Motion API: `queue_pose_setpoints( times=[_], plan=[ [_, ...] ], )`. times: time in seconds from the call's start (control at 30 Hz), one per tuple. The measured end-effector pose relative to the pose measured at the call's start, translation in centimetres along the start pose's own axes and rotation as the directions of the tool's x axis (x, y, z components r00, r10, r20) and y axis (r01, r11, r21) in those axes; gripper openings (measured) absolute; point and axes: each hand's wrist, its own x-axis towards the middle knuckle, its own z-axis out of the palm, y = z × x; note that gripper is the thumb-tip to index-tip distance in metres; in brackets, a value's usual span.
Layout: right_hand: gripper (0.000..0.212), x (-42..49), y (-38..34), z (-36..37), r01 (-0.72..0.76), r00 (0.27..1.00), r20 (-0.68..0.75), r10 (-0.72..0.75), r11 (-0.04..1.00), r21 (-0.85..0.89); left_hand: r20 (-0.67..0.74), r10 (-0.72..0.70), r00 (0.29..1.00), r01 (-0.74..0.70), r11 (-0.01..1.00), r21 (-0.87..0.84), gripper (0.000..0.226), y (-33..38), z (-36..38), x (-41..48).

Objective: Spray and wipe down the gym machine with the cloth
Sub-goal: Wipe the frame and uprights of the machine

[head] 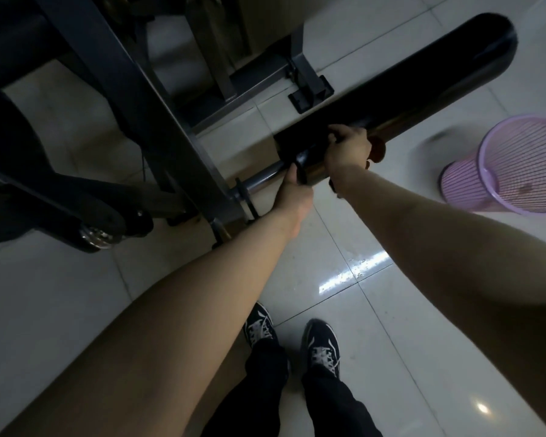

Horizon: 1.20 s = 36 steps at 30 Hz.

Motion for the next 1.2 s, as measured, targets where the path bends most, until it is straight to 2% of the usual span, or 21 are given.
queue_pose_setpoints(
  times=[0.1, 0.17, 0.23, 0.37, 0.47, 0.53, 0.6, 0.63, 0.67, 0.7, 0.8, 0.9, 0.97, 1.1, 1.2],
  plan=[
    [0.023, -1.7, -0.4, 0.8, -0.052, 0.991, 0.122, 0.045, 0.997, 0.056, 0.063, 0.000, 0.998, 0.001, 1.000, -0.013, 0.070, 0.5, -0.5, -1.1],
    [0.018, -3.3, -0.4, 0.7, -0.180, 0.953, 0.267, 0.141, 0.976, 0.126, 0.051, 0.017, 0.999, -0.014, 0.998, -0.054, 0.067, 0.4, -0.7, -2.5],
    [0.020, -5.4, -0.6, 0.1, -0.271, 0.916, 0.361, 0.176, 0.934, 0.232, -0.005, 0.047, 0.999, -0.047, 0.997, -0.060, 0.064, 0.3, -1.2, -4.3],
    [0.022, -10.2, -2.0, -1.1, -0.265, 0.939, 0.327, 0.108, 0.833, 0.486, -0.100, 0.230, 0.968, -0.225, 0.973, 0.056, 0.055, -1.0, -4.0, -9.3],
    [0.021, -13.0, -4.7, -1.3, -0.237, 0.933, 0.360, 0.008, 0.765, 0.599, -0.223, 0.370, 0.902, -0.358, 0.929, 0.096, 0.040, -2.0, -6.9, -12.5],
    [0.021, -14.7, -7.1, -0.8, -0.257, 0.900, 0.431, -0.064, 0.721, 0.644, -0.368, 0.454, 0.812, -0.437, 0.890, 0.134, 0.034, -2.5, -9.2, -13.8],
    [0.026, -16.0, -9.3, 0.4, -0.282, 0.865, 0.487, -0.120, 0.686, 0.670, -0.523, 0.470, 0.712, -0.445, 0.877, 0.182, 0.040, -3.2, -11.0, -13.4],
    [0.029, -16.5, -10.2, 1.3, -0.289, 0.854, 0.505, -0.127, 0.690, 0.663, -0.585, 0.429, 0.688, -0.410, 0.895, 0.174, 0.042, -3.6, -11.7, -12.9],
    [0.029, -16.8, -10.7, 2.1, -0.291, 0.849, 0.514, -0.120, 0.706, 0.646, -0.616, 0.382, 0.689, -0.376, 0.915, 0.146, 0.046, -4.0, -12.3, -12.3],
    [0.029, -17.1, -11.2, 2.9, -0.291, 0.850, 0.516, -0.105, 0.723, 0.627, -0.609, 0.337, 0.718, -0.346, 0.932, 0.107, 0.051, -4.1, -12.8, -11.9],
    [0.027, -16.8, -10.9, 4.4, -0.278, 0.848, 0.528, -0.043, 0.812, 0.513, -0.420, 0.304, 0.855, -0.311, 0.949, 0.056, 0.046, -4.6, -12.9, -10.9],
    [0.025, -16.5, -9.0, 5.2, -0.224, 0.838, 0.544, 0.043, 0.936, 0.272, -0.365, 0.290, 0.885, -0.269, 0.957, 0.109, 0.053, -5.1, -12.4, -10.8],
    [0.021, -16.9, -8.3, 5.1, -0.225, 0.845, 0.527, 0.092, 0.955, 0.194, -0.361, 0.269, 0.893, -0.242, 0.963, 0.119, 0.055, -5.1, -12.1, -11.2],
    [0.022, -19.7, -8.6, 3.5, -0.246, 0.897, 0.424, 0.126, 0.939, 0.241, -0.335, 0.274, 0.902, -0.278, 0.960, 0.037, 0.039, -4.4, -12.7, -12.7],
    [0.019, -22.9, -9.5, 3.5, -0.173, 0.890, 0.455, 0.013, 0.934, 0.313, -0.307, 0.259, 0.916, -0.325, 0.927, -0.186, 0.025, -3.9, -13.2, -15.4]
  ],
)
